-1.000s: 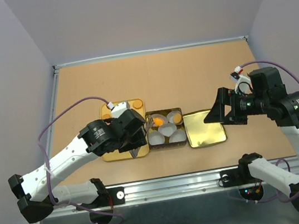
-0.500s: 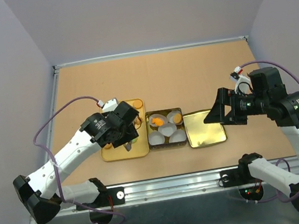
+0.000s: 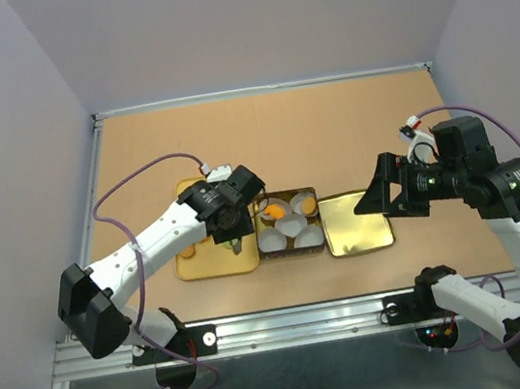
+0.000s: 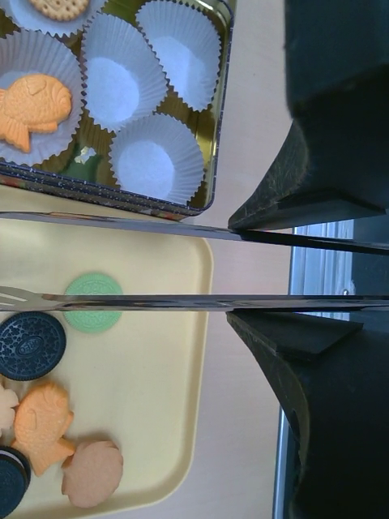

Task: Pack the cookies

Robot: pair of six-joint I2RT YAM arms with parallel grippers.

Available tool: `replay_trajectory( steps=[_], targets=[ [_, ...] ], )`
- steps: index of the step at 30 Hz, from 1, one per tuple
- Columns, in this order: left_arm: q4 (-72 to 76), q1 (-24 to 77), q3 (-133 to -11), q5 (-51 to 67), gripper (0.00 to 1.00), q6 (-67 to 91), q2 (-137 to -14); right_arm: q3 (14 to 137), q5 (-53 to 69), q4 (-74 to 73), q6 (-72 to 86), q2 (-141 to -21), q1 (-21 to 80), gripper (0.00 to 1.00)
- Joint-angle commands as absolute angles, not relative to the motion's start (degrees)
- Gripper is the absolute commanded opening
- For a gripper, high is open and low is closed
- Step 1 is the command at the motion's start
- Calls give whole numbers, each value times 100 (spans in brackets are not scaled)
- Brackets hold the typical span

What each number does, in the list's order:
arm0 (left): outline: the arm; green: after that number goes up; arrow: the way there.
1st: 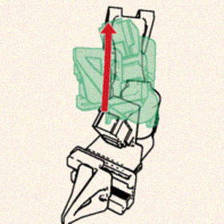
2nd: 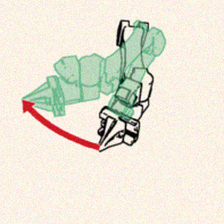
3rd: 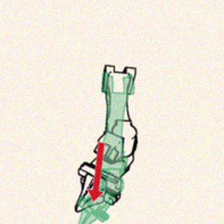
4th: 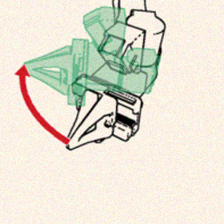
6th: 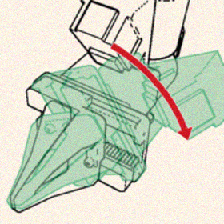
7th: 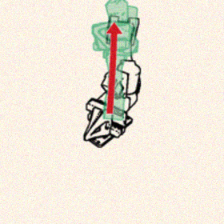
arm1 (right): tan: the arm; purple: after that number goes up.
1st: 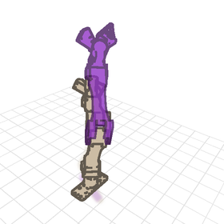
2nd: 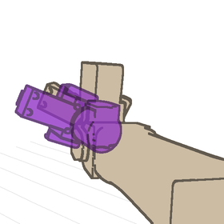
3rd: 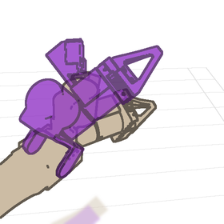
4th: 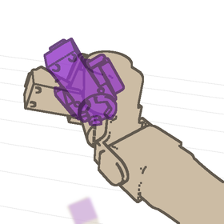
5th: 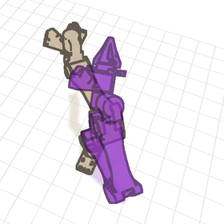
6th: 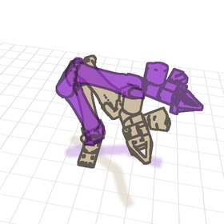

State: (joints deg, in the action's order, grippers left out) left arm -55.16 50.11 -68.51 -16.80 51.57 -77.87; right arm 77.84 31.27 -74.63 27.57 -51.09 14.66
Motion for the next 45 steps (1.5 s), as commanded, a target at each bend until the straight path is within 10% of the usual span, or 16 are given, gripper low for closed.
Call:
replay_trajectory(
  steps=[1,45],
  targets=[
    [-5388,4983,-7207,-1819,52,4852,-7936,7761,3059,-7444,2654,-5080,1485,100],
    [-5880,5027,-7954,-1802,49,4324,-9202,7506,3067,-7356,2610,-5133,1485,100]
  ],
)
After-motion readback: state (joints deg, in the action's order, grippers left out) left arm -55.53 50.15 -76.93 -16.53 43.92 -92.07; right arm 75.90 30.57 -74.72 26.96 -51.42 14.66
